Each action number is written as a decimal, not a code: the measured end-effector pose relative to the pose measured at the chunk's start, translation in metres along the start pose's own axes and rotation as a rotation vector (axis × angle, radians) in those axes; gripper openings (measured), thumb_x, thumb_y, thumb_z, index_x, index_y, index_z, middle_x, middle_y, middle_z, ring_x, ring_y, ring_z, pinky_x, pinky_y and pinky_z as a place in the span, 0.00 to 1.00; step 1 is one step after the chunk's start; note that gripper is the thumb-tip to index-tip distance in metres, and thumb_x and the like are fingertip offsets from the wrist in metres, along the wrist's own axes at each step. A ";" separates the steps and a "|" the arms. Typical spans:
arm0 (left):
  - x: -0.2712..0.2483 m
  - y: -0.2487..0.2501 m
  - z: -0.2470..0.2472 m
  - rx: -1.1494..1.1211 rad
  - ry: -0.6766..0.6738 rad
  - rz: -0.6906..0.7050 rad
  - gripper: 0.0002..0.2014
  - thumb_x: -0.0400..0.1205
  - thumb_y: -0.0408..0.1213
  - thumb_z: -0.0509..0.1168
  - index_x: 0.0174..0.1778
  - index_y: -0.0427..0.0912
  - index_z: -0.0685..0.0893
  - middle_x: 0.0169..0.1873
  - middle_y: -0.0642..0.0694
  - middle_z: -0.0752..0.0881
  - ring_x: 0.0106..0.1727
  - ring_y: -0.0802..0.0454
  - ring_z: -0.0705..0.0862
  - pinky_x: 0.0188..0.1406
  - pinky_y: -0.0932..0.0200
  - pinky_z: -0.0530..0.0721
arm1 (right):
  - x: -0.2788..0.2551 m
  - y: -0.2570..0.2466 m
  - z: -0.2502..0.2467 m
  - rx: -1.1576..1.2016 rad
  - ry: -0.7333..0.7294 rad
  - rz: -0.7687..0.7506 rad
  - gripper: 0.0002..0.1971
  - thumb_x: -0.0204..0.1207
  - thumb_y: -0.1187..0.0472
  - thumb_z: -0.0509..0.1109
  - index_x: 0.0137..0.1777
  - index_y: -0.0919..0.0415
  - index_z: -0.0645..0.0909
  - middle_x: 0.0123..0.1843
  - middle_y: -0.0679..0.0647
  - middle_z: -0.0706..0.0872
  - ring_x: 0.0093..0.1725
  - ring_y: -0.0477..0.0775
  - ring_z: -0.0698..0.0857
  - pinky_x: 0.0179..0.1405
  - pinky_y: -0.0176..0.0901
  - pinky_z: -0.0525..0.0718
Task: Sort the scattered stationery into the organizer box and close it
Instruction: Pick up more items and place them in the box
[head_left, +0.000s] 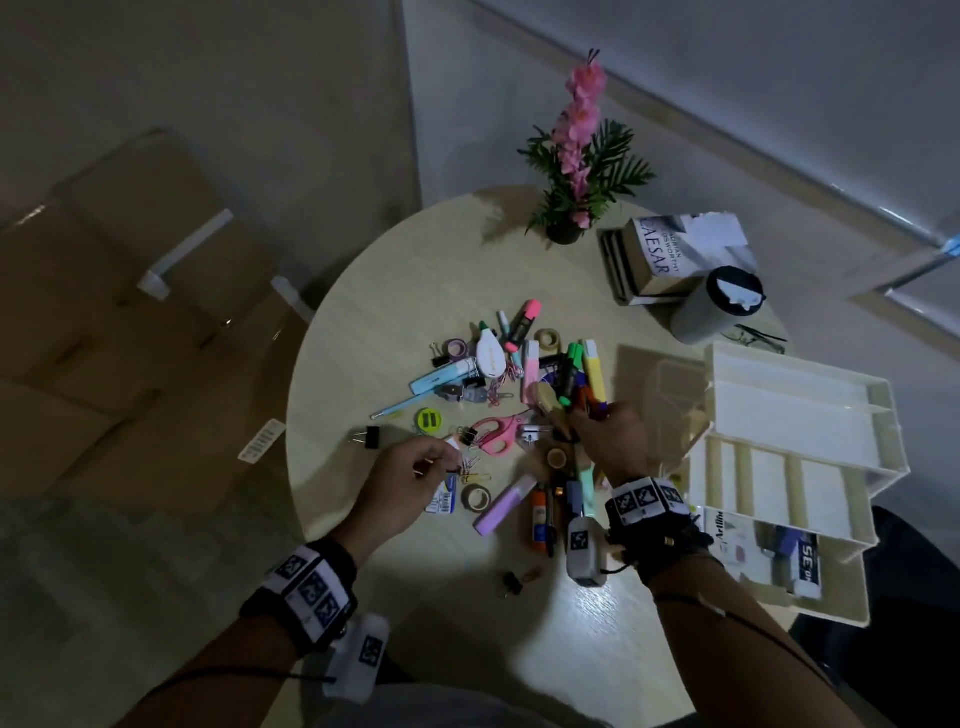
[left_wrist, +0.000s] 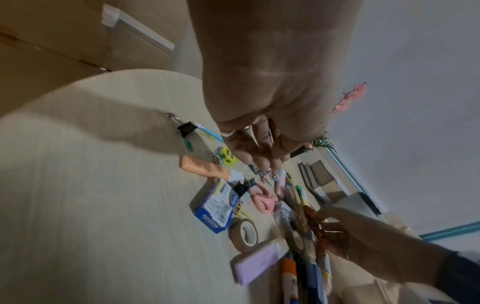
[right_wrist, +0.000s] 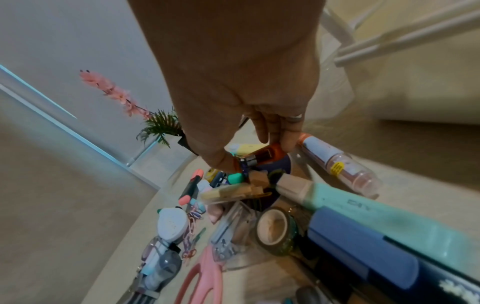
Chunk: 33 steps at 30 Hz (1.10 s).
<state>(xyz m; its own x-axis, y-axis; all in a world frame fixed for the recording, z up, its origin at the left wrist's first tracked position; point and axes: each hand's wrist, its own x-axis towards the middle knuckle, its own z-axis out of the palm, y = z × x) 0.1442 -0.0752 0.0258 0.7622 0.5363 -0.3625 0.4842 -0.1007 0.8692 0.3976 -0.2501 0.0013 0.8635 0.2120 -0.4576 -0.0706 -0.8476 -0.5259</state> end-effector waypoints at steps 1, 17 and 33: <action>0.005 0.003 0.004 0.007 -0.027 0.011 0.08 0.87 0.29 0.69 0.53 0.45 0.92 0.49 0.56 0.94 0.52 0.65 0.90 0.49 0.73 0.84 | -0.005 -0.001 -0.004 0.053 0.005 0.012 0.20 0.73 0.43 0.78 0.43 0.63 0.90 0.37 0.59 0.91 0.41 0.62 0.92 0.34 0.45 0.81; 0.187 0.122 0.134 0.808 -0.141 0.166 0.16 0.80 0.49 0.71 0.54 0.39 0.86 0.54 0.35 0.89 0.57 0.32 0.89 0.49 0.48 0.85 | -0.101 0.019 -0.081 1.157 -0.370 0.277 0.29 0.76 0.55 0.52 0.65 0.73 0.84 0.47 0.69 0.84 0.40 0.59 0.79 0.40 0.52 0.69; 0.220 0.099 0.161 1.095 -0.175 0.323 0.32 0.74 0.58 0.74 0.69 0.41 0.79 0.67 0.38 0.79 0.71 0.32 0.79 0.73 0.36 0.76 | -0.143 0.066 -0.100 1.152 -0.238 0.227 0.21 0.91 0.53 0.61 0.72 0.67 0.85 0.58 0.75 0.90 0.47 0.64 0.88 0.42 0.49 0.79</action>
<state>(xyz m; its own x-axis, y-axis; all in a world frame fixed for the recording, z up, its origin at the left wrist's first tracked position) 0.4290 -0.1016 -0.0219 0.9260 0.2381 -0.2929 0.3038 -0.9307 0.2039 0.3197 -0.3852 0.1035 0.6683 0.3013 -0.6802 -0.7198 0.0309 -0.6935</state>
